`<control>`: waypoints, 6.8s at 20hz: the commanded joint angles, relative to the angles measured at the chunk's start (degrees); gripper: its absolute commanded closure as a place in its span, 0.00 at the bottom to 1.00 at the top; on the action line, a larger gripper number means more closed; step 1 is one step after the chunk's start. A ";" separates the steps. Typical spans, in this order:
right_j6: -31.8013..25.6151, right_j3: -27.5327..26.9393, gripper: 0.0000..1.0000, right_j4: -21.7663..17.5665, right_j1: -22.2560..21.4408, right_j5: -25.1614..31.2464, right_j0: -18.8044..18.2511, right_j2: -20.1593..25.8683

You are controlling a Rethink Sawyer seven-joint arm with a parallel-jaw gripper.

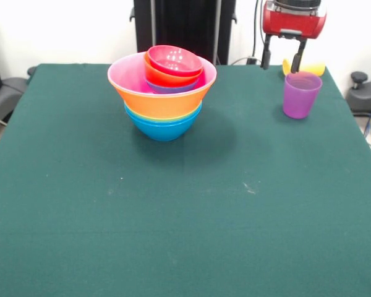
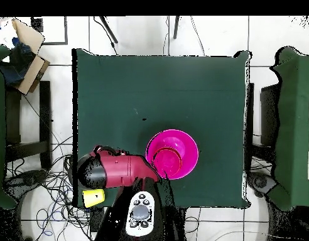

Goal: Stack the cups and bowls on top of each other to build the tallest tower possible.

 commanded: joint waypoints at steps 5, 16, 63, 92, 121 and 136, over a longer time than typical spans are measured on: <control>9.80 -0.08 0.00 2.39 3.15 -2.74 2.18 2.91; 10.92 -1.03 0.00 3.41 4.56 -3.49 4.69 1.28; 9.74 -2.22 0.00 5.25 10.36 -9.55 5.67 -0.35; 7.95 1.66 0.00 6.03 -1.87 1.92 5.88 -1.15; 8.63 4.58 0.00 6.42 -3.13 1.54 6.14 -0.64; 9.45 5.78 0.00 6.62 -2.78 -0.24 7.30 -0.52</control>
